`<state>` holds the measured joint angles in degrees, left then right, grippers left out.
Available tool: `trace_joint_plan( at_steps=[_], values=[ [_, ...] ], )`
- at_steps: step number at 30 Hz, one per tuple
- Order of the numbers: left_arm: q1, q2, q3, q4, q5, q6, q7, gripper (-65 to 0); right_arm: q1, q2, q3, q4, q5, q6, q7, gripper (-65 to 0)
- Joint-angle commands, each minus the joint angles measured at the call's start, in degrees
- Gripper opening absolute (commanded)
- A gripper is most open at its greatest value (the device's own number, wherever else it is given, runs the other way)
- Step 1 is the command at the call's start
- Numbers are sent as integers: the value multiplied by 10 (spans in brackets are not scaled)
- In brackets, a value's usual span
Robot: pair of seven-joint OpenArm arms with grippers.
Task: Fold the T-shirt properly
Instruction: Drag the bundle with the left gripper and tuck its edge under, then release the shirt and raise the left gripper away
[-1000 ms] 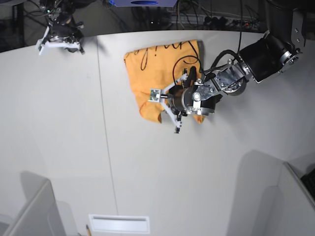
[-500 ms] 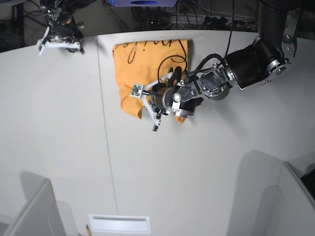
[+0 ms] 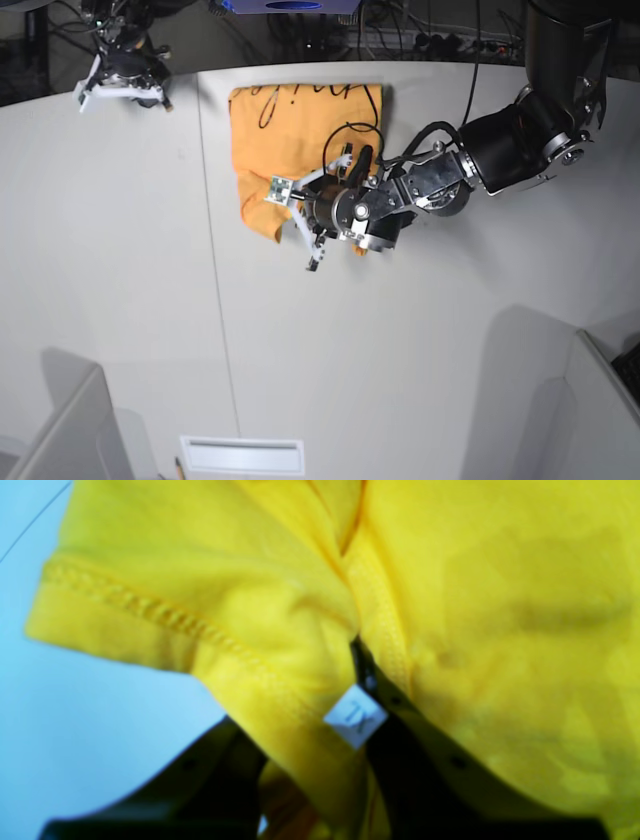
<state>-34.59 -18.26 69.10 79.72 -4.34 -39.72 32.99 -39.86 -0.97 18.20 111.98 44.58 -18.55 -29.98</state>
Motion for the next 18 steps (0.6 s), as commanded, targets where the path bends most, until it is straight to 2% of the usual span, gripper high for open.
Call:
trace_joint_plan(
  at_steps=[1,8,9,12,14,16,18],
  values=[
    [-12,1,-4,5,5,-3,4,-650,-4,3,1,8,0,5,7,-650],
    [-35,1,-3,6,5,-3,8,-650,-3,3,0,8,0,6,6,-650],
    [-38,1,-3,6,5,-3,8,-576,-3,3,0,8,0,6,6,-650],
    [-40,2,-5,6,5,-3,8,-296,-3,3,0,8,0,6,6,-650],
    [-44,3,-15,8,5,-3,8,-155,-3,3,0,8,0,6,6,-650],
    [-42,5,-44,23,0,-3,8,-49,-2,3,0,8,0,6,5,-650],
    [-41,12,-76,48,-1,-3,8,-3,2,3,0,8,0,6,5,-650]
  ],
)
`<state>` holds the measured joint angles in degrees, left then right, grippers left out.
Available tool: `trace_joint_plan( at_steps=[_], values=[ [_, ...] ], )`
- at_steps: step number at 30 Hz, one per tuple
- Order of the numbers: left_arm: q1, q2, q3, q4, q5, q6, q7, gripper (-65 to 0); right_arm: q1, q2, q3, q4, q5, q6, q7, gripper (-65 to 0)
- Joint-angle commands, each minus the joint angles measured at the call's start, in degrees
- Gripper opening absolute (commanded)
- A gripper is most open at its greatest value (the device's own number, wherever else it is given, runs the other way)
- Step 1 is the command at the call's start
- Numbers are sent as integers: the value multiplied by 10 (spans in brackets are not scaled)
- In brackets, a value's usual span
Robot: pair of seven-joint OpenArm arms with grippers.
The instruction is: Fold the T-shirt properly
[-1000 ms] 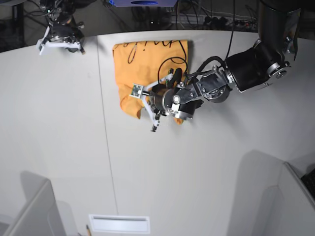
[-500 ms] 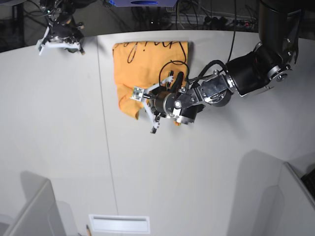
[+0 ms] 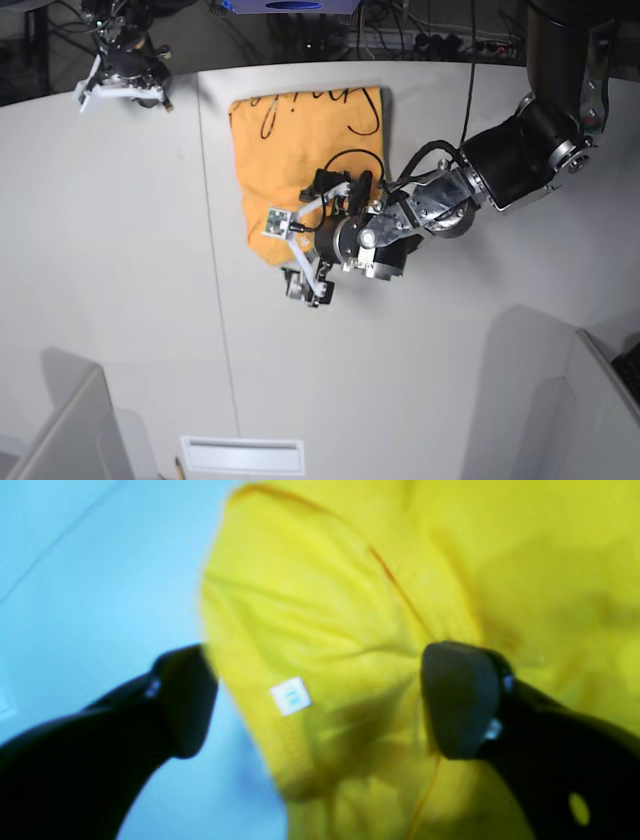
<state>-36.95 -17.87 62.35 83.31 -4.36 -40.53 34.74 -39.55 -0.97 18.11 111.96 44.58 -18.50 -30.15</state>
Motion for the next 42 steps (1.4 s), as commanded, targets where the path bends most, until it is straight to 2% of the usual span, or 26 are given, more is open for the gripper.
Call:
trace_joint_plan(
  at_steps=[1,4,6,8,9,10,12,14,15,17,19,20,22,24,27,30,33,35,40,42],
  values=[
    [-18,11,-27,25,-1,5,-3,-2,-1,4,0,8,0,5,6,-650],
    [-15,16,-99,77,-5,5,60,-3,2,4,0,8,0,5,6,-650],
    [-3,11,-160,132,-30,5,97,-5,3,7,0,10,0,13,6,-650],
    [23,10,-224,197,-58,5,129,-33,2,11,0,13,0,58,9,-650],
    [38,7,-251,223,-64,5,144,-74,0,11,3,17,0,76,11,-650],
    [56,-1,-281,253,-63,5,160,-145,-1,11,6,23,0,87,14,-650],
    [111,-13,-352,305,-59,5,186,-360,-9,12,4,30,0,88,35,-650],
    [167,-13,-427,310,-54,5,188,-579,-15,15,2,31,0,89,60,-650],
    [198,-11,-471,308,-48,5,188,-650,-18,15,2,30,-2,89,68,-650],
    [257,-10,-544,308,-42,5,176,-650,-22,15,1,31,-38,90,73,-650],
    [315,-12,-583,310,-46,5,124,-650,-22,13,-6,33,-93,90,73,-650],
    [342,-16,-591,309,-46,5,79,-650,-24,12,-16,33,-122,90,75,-650],
    [420,-51,-599,306,-39,5,-37,-650,-40,11,-34,33,-181,90,103,-650],
    [497,-86,-600,303,-39,5,-159,-650,-66,8,-51,33,-230,90,160,-650],
    [613,-123,-607,277,-39,5,-336,-650,-112,-16,-63,33,-297,90,269,-650],
    [691,-133,-612,245,-39,5,-467,-650,-152,-37,-65,31,-369,90,367,-650],
    [757,-141,-624,217,-22,5,-532,-650,-188,-57,-65,30,-431,90,422,-650],
    [798,-136,-636,201,15,5,-555,-650,-209,-58,-73,28,-453,90,425,-650],
    [864,-132,-632,135,148,5,-596,-650,-250,-57,-102,4,-458,90,372,-650],
    [876,-110,-632,93,171,5,-606,-650,-253,-57,-114,-26,-458,90,347,-650]
  ],
)
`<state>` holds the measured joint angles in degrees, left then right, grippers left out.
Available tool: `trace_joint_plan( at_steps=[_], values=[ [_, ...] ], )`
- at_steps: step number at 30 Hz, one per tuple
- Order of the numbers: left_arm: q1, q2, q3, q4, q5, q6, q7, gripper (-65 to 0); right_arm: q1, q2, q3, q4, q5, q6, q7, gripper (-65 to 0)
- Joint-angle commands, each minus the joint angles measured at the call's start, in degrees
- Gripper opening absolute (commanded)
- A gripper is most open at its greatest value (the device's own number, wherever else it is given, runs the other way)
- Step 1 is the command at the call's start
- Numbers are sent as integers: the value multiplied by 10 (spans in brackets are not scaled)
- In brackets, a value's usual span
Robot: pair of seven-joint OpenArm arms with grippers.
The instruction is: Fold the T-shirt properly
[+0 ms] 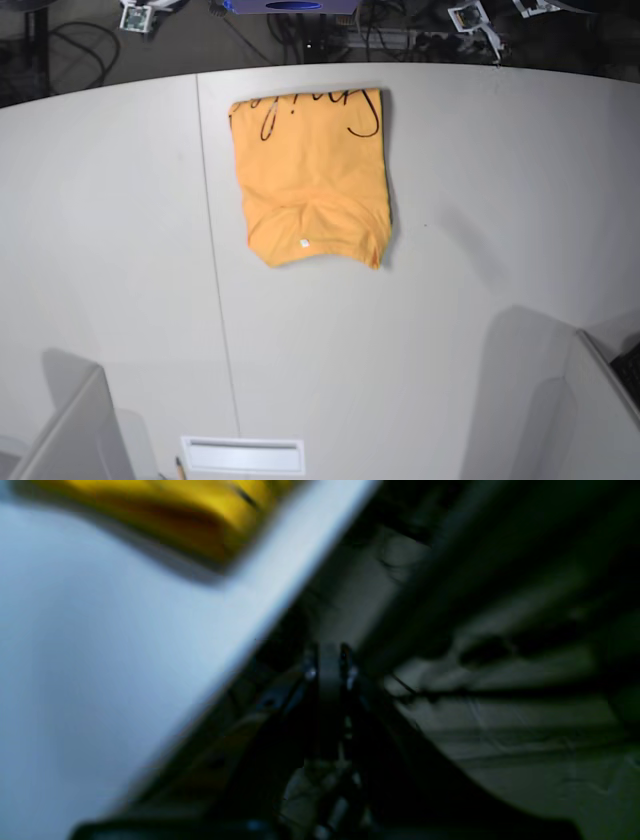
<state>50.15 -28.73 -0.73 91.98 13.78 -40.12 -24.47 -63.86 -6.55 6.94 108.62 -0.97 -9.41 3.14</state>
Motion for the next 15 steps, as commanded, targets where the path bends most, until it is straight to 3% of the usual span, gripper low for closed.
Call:
trace_joint_plan(
  at_steps=[1,6,9,12,15],
  values=[
    [6,10,-1,-17,-5,1,-17,-650,-8,0,-7,-15,-2,-1,0,-650],
    [4,58,-2,-155,0,1,-19,-650,48,7,-37,-163,-5,-1,-67,-650],
    [-21,91,-1,-253,2,1,-29,-650,110,48,-77,-282,-3,-1,-107,-650],
    [-75,130,-3,-373,-3,1,-36,-650,181,98,-158,-426,-1,-1,-109,-650],
    [-140,167,-2,-502,2,13,-36,-650,269,119,-244,-587,-1,-1,-76,-650]
  ],
)
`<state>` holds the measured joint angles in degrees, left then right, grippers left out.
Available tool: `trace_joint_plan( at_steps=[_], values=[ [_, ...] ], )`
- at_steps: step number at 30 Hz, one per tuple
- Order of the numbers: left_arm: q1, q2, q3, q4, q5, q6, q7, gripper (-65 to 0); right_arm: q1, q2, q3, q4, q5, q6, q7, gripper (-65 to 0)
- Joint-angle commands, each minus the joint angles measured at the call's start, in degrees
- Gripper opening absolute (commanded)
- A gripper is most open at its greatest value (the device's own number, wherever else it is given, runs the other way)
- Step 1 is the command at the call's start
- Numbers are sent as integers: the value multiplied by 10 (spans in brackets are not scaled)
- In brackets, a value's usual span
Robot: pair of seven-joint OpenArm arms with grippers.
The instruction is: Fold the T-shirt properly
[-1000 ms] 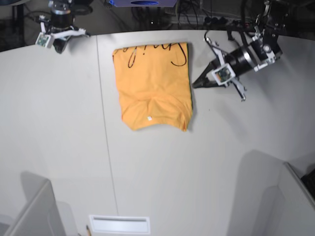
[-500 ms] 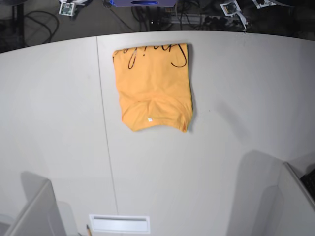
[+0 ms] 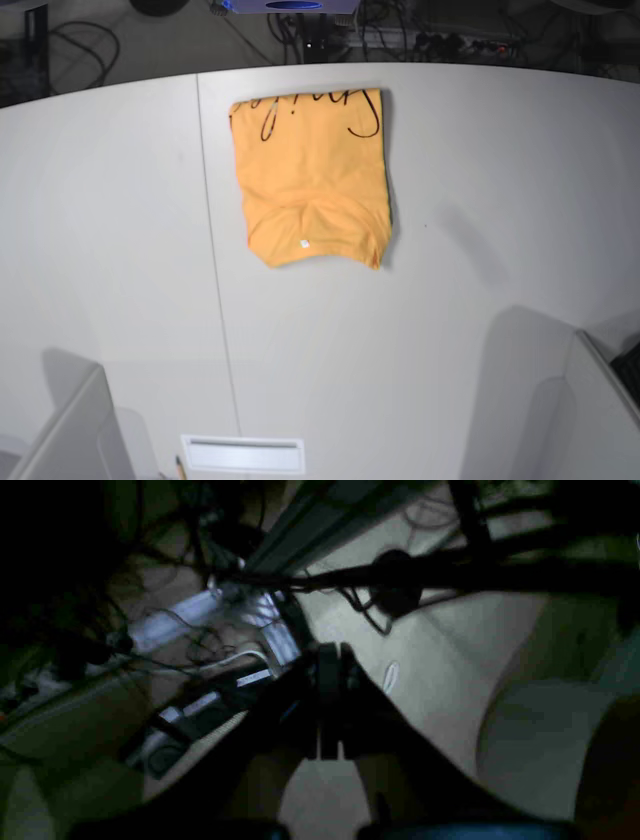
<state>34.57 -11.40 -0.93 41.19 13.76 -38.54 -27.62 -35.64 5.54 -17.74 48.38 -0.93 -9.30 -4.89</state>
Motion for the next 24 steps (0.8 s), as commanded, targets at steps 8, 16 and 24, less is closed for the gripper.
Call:
trace_joint_plan(
  at_steps=[8,16,24],
  values=[
    [-159,56,1,-294,4,240,-6,-650,118,-22,-70,-297,-1,-2,182,-650],
    [-267,78,1,-397,4,304,-1,-650,227,-19,-75,-414,-5,-2,210,-650],
    [-279,92,0,-397,4,306,-1,-650,244,0,-74,-420,-5,-2,212,-650]
  ],
)
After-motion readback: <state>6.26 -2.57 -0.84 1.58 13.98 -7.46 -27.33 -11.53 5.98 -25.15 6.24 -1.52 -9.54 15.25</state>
